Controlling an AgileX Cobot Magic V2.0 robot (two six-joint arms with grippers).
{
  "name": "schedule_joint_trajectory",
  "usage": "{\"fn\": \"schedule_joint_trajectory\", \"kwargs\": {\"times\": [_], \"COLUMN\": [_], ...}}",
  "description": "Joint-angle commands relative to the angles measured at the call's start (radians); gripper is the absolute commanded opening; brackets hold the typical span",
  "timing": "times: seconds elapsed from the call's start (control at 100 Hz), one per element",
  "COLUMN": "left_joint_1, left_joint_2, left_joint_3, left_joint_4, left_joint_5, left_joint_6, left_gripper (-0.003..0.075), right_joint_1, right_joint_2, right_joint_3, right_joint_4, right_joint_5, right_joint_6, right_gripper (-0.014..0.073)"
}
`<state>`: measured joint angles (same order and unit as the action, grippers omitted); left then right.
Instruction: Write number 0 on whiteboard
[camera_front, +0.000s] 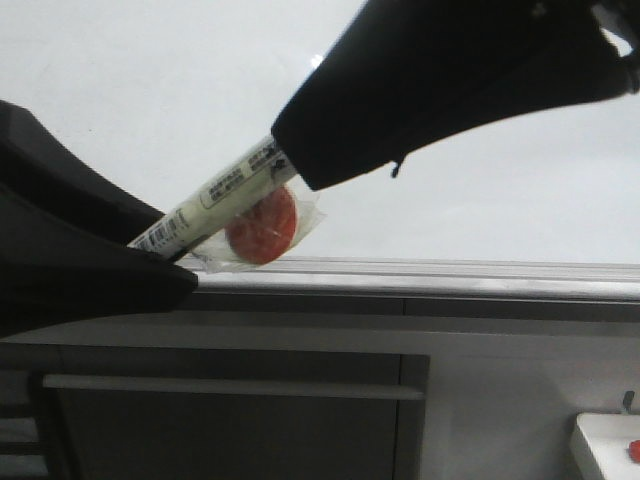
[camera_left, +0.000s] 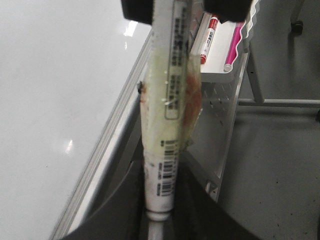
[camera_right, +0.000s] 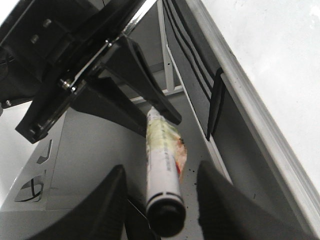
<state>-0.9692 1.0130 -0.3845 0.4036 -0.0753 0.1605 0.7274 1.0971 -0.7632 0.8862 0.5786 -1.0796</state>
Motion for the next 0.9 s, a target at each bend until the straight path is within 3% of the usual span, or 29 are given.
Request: {"fn": "schedule_joint_trajectory", "kwargs": {"times": [0.0, 0.07, 0.29, 0.36, 0.48, 0.55, 0.73, 0.89], "left_joint_1": [-0.007, -0.007, -0.007, -0.007, -0.007, -0.007, -0.007, -0.006], "left_joint_2": [-0.007, -0.007, -0.011, -0.021, -0.061, -0.112, -0.31, -0.487], "left_joint_3": [-0.026, -0.026, -0.026, -0.03, -0.037, -0.047, -0.119, -0.154], "left_joint_4": [0.0, 0.002, 0.006, 0.006, -0.04, -0.111, -0.213, -0.18], "left_joint_5": [-0.073, -0.066, -0.018, -0.022, -0.013, 0.035, 0.162, 0.164], "left_joint_6": [-0.004, -0.004, -0.004, -0.004, -0.004, -0.004, -0.004, -0.004], "left_gripper": [-0.002, -0.002, 0.0012, 0.0112, 0.0377, 0.0447, 0.0393, 0.0205], "right_joint_1": [0.0, 0.0, 0.0, 0.0, 0.0, 0.0, -0.009, -0.013], "right_joint_2": [-0.012, -0.012, -0.012, -0.012, -0.012, -0.012, -0.012, -0.009], "right_joint_3": [-0.036, -0.036, -0.036, -0.036, -0.036, -0.036, -0.036, -0.036], "right_joint_4": [0.035, 0.035, 0.035, 0.035, 0.035, 0.035, 0.035, 0.035], "right_joint_5": [-0.039, -0.048, -0.053, -0.062, -0.097, -0.114, -0.173, -0.205], "right_joint_6": [-0.012, -0.012, -0.012, -0.012, -0.012, -0.01, -0.009, -0.009], "right_gripper": [0.0124, -0.0076, -0.0072, -0.0072, -0.0072, -0.0072, -0.0072, -0.0072]}}
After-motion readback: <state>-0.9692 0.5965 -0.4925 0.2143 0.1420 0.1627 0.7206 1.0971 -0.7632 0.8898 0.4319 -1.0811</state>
